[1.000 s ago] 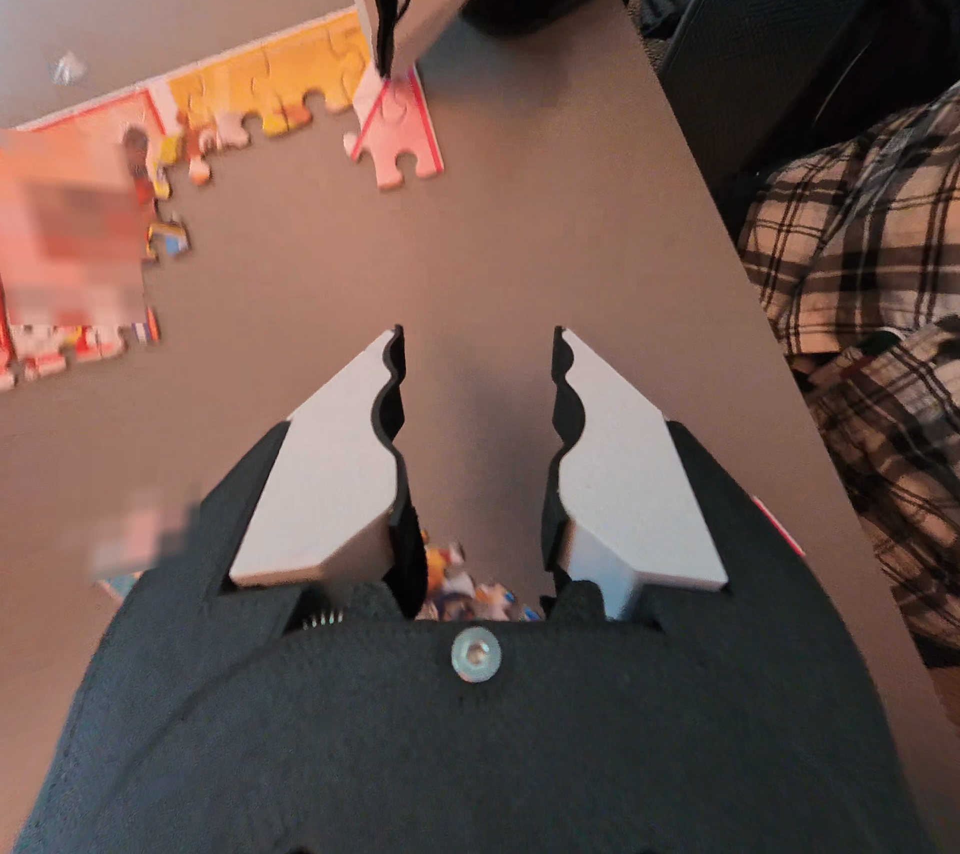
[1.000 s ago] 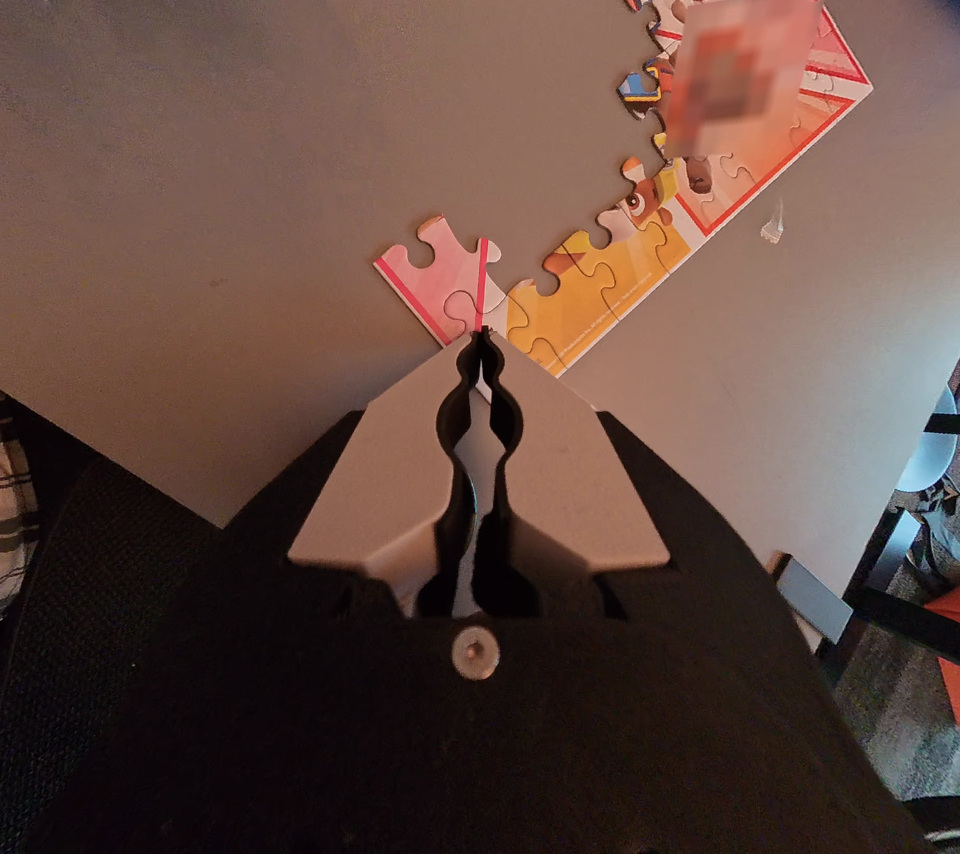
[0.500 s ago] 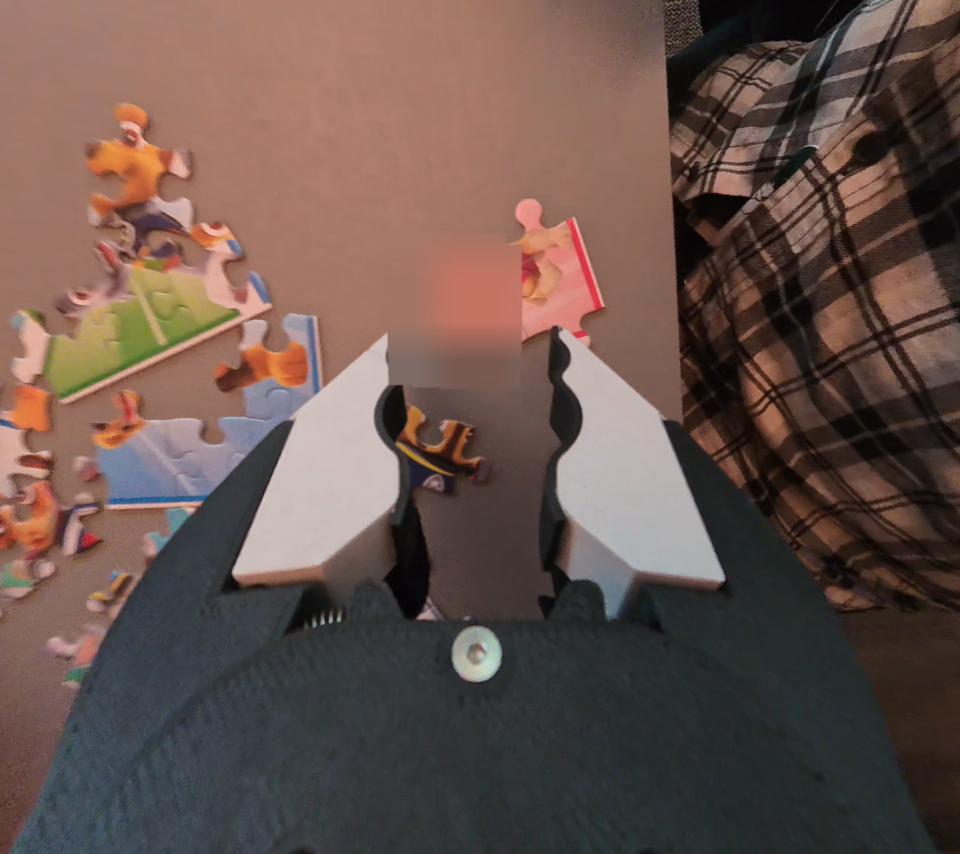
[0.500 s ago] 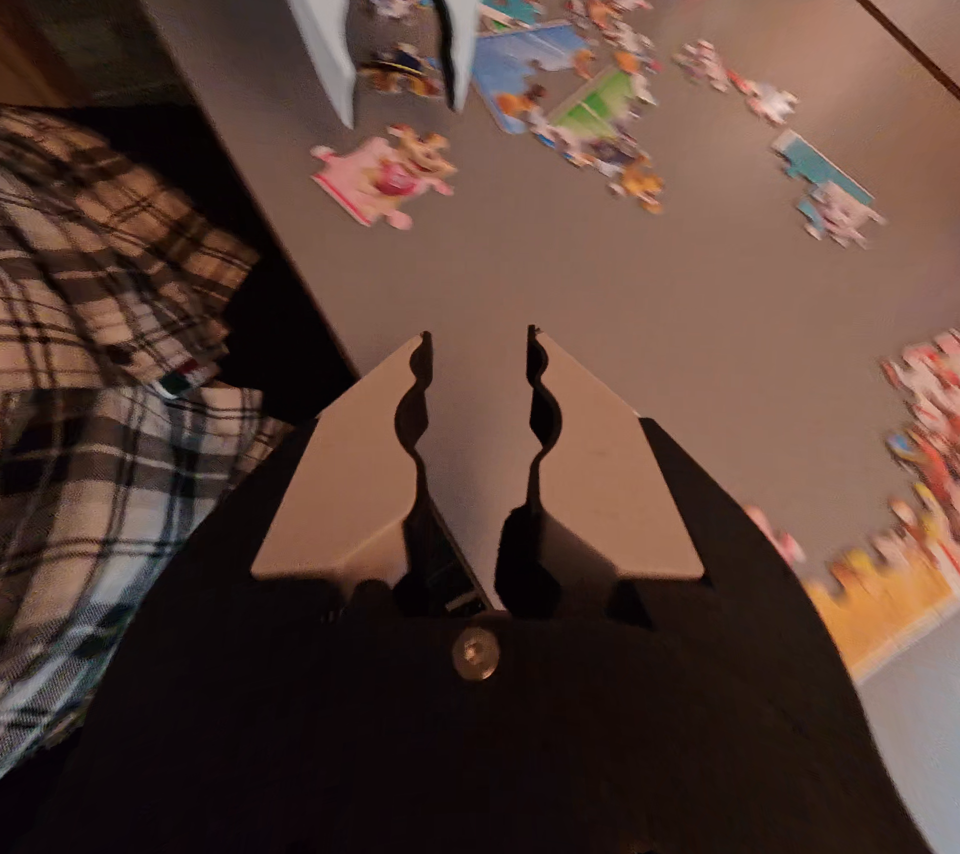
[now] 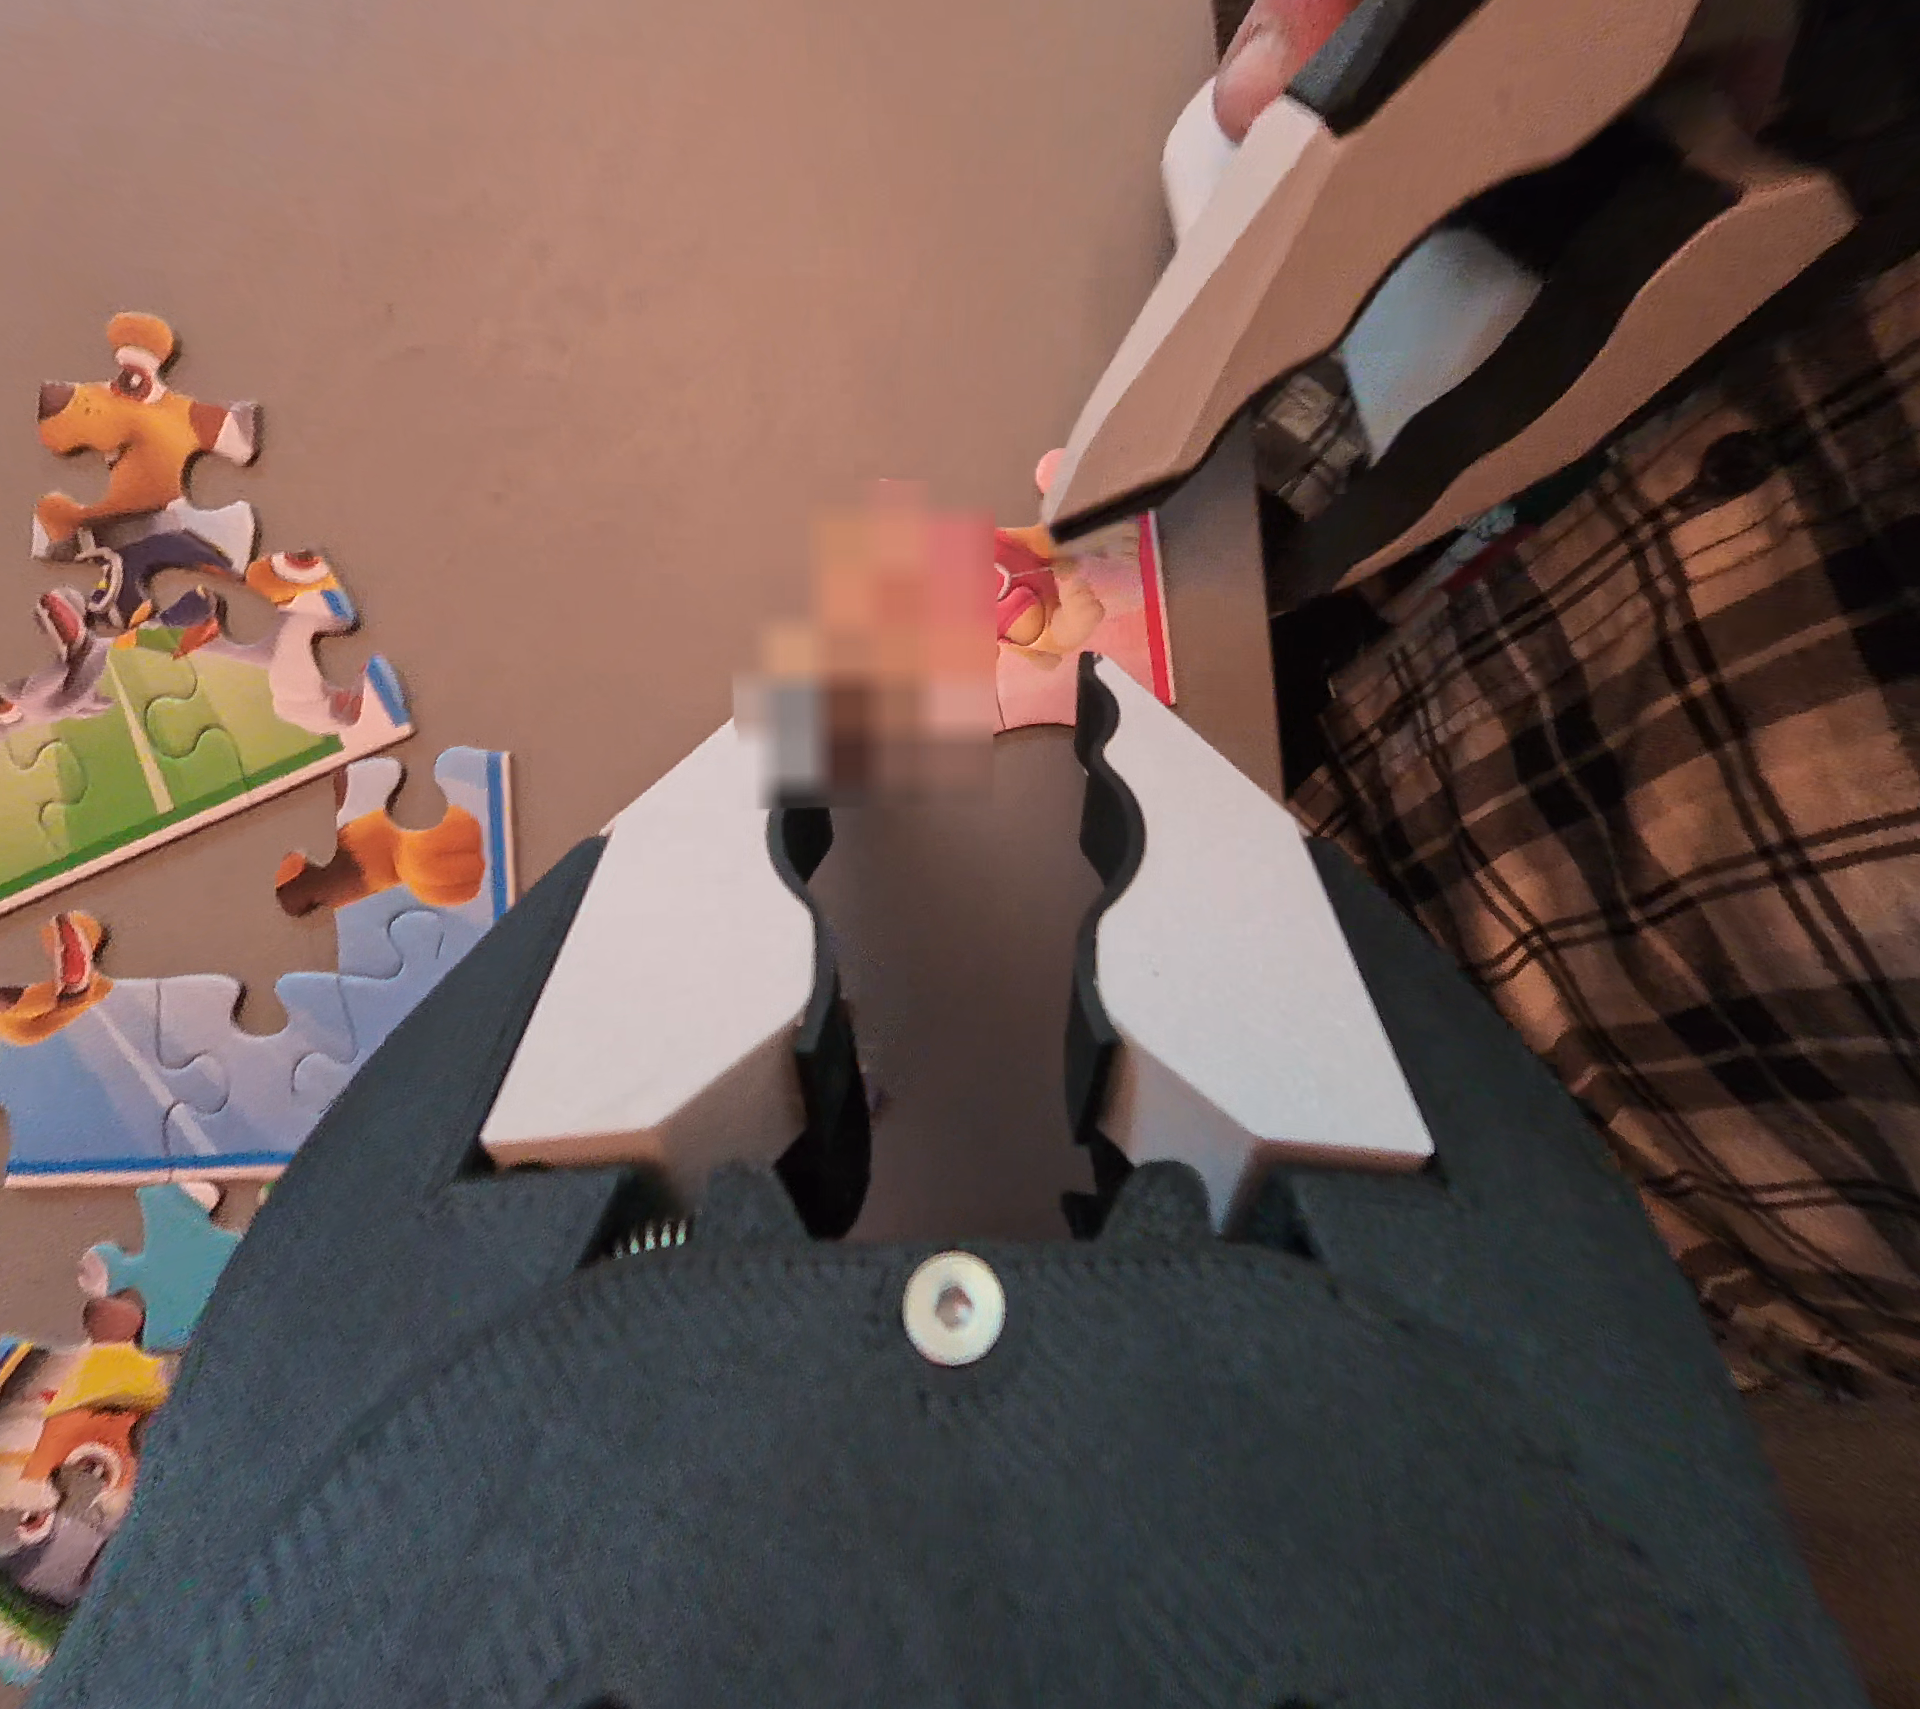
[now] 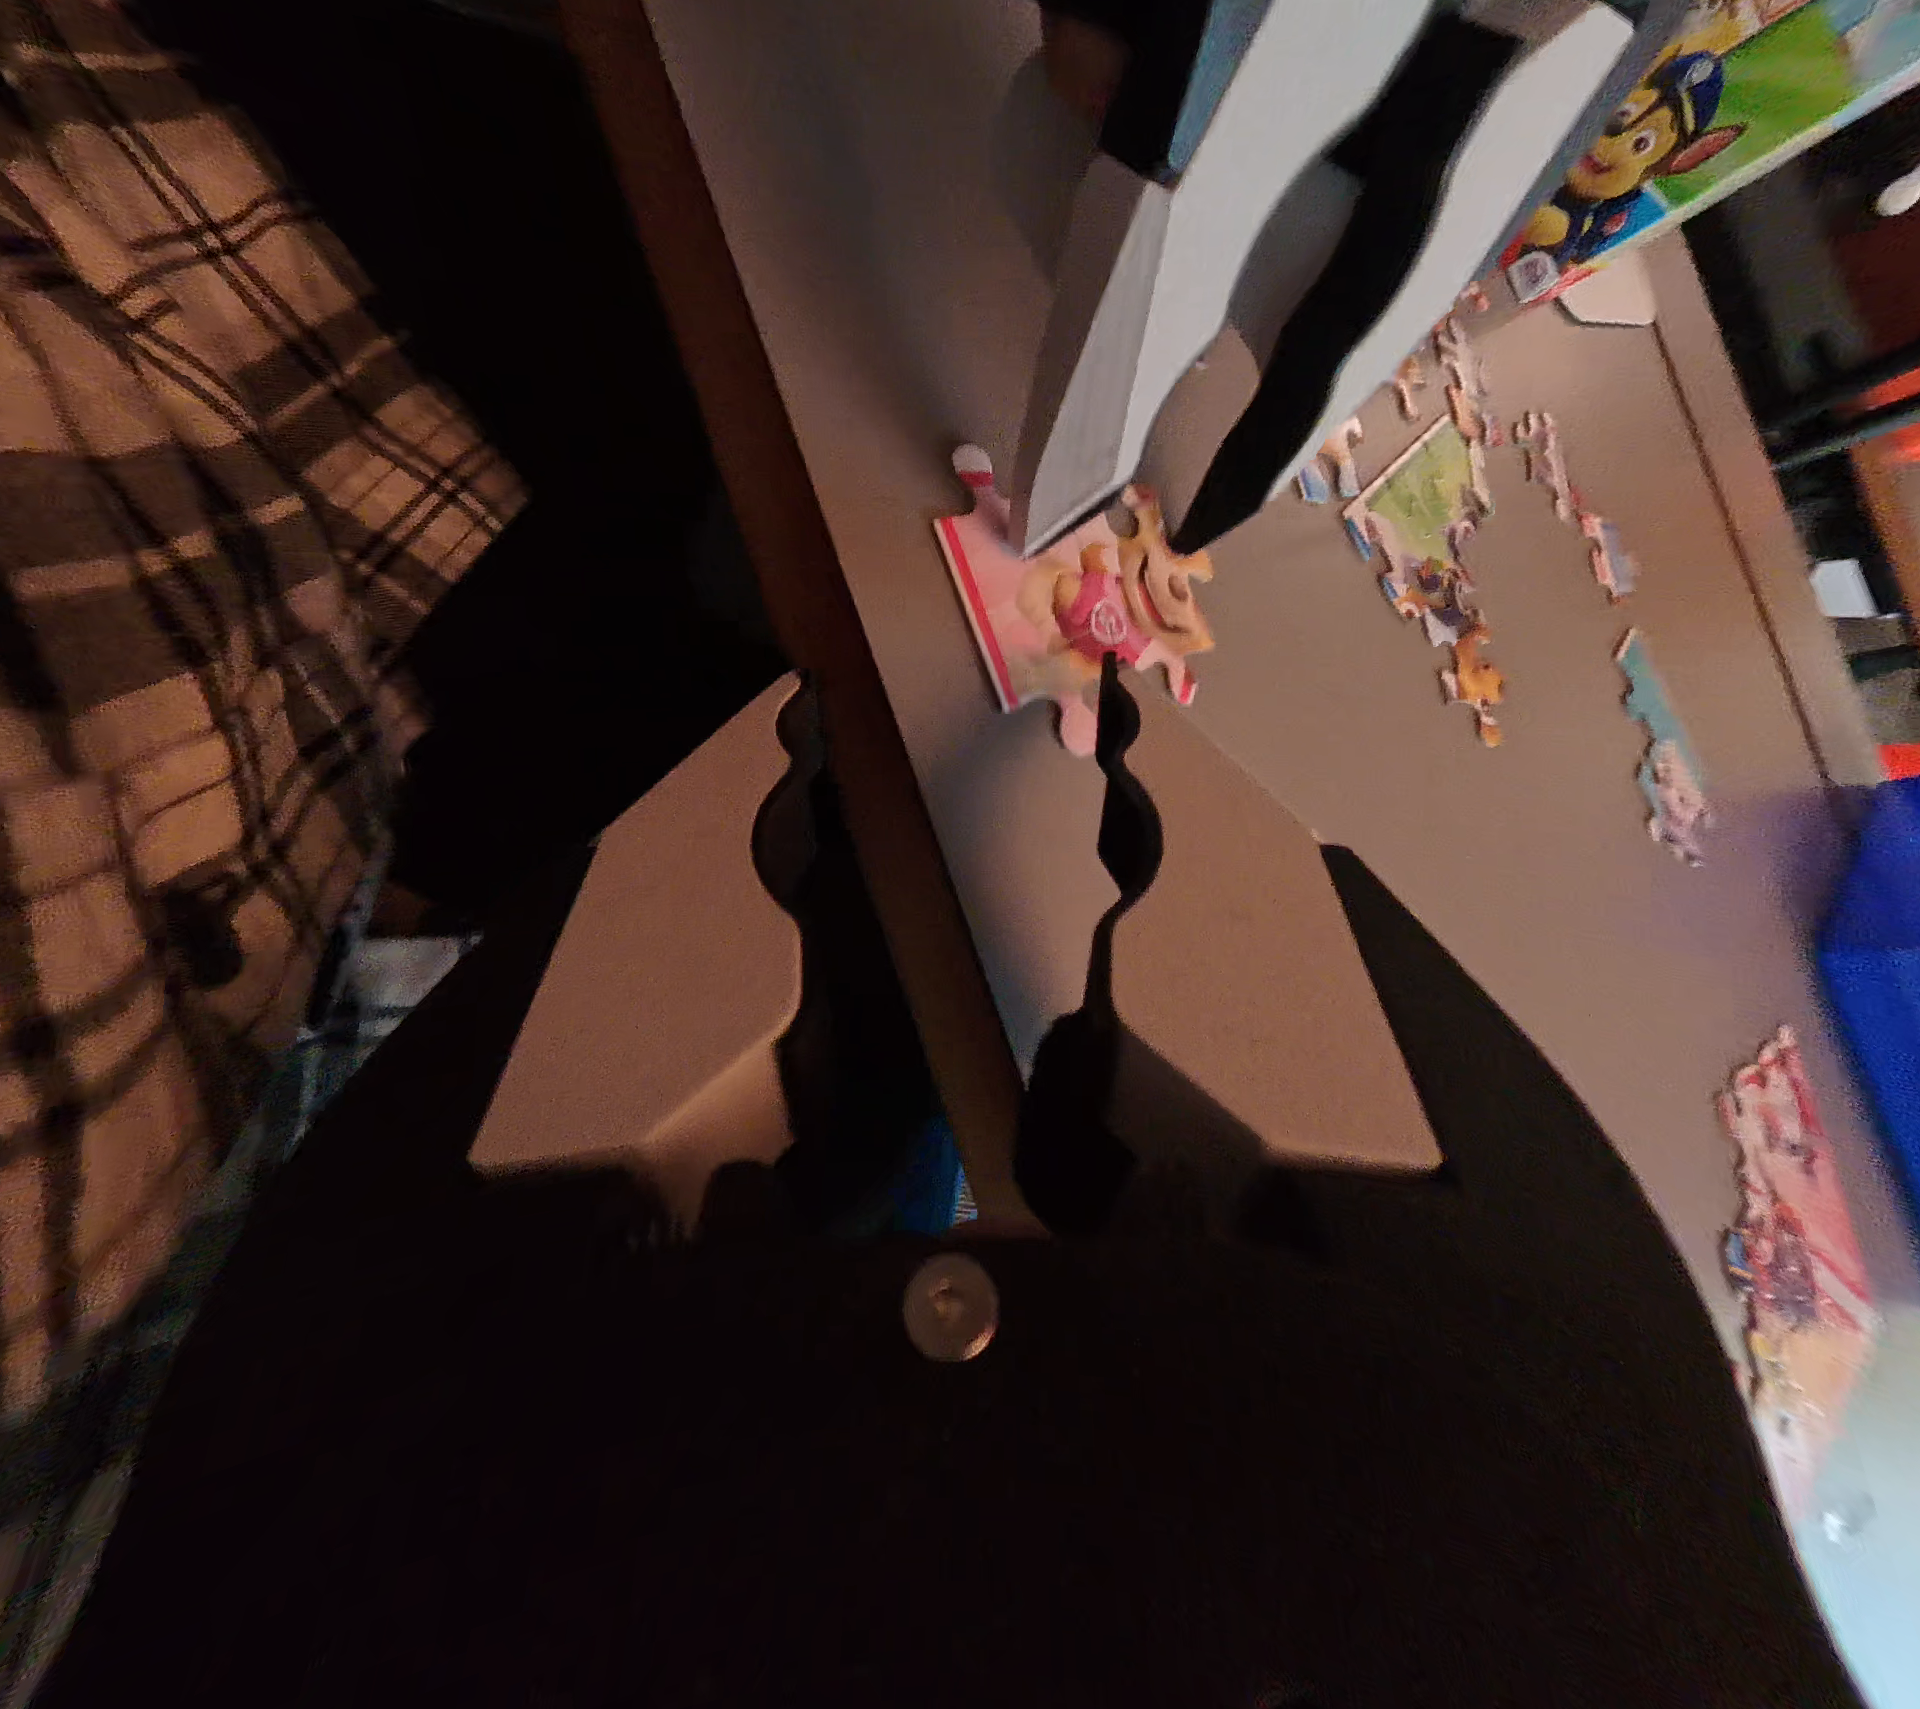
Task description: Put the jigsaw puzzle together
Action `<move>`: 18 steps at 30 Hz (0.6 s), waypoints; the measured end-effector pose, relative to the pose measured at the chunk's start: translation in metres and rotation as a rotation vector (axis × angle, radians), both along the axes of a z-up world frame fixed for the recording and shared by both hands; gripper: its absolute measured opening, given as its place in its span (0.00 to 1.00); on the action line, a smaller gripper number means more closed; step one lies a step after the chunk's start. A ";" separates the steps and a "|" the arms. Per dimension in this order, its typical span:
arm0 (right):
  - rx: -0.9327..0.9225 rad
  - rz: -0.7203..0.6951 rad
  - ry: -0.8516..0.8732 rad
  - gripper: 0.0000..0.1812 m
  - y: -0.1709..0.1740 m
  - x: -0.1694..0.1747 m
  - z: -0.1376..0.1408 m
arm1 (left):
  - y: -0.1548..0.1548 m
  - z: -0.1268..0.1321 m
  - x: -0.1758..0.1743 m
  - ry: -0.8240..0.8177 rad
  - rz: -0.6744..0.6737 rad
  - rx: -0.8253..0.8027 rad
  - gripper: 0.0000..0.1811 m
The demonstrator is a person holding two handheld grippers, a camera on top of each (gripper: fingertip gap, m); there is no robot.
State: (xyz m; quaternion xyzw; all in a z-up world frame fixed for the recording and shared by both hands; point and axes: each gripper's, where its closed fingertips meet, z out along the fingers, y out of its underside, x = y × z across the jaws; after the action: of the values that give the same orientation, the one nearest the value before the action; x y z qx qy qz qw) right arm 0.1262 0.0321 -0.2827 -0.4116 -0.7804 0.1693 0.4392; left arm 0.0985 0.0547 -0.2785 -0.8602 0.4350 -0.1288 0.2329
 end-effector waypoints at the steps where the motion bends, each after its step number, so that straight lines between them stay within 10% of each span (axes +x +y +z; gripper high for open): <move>1: 0.034 0.005 0.009 0.29 -0.002 -0.001 0.000 | 0.000 0.000 0.004 -0.008 -0.003 0.004 0.25; 18: 0.135 0.068 0.117 0.01 -0.001 0.023 0.017 | -0.012 0.007 0.030 -0.137 -0.024 -0.031 0.24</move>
State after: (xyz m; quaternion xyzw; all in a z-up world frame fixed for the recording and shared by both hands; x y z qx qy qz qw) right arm 0.1488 0.0309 -0.2661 -0.3437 -0.7767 0.1547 0.5047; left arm 0.1285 0.0428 -0.2716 -0.8477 0.4261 -0.1970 0.2472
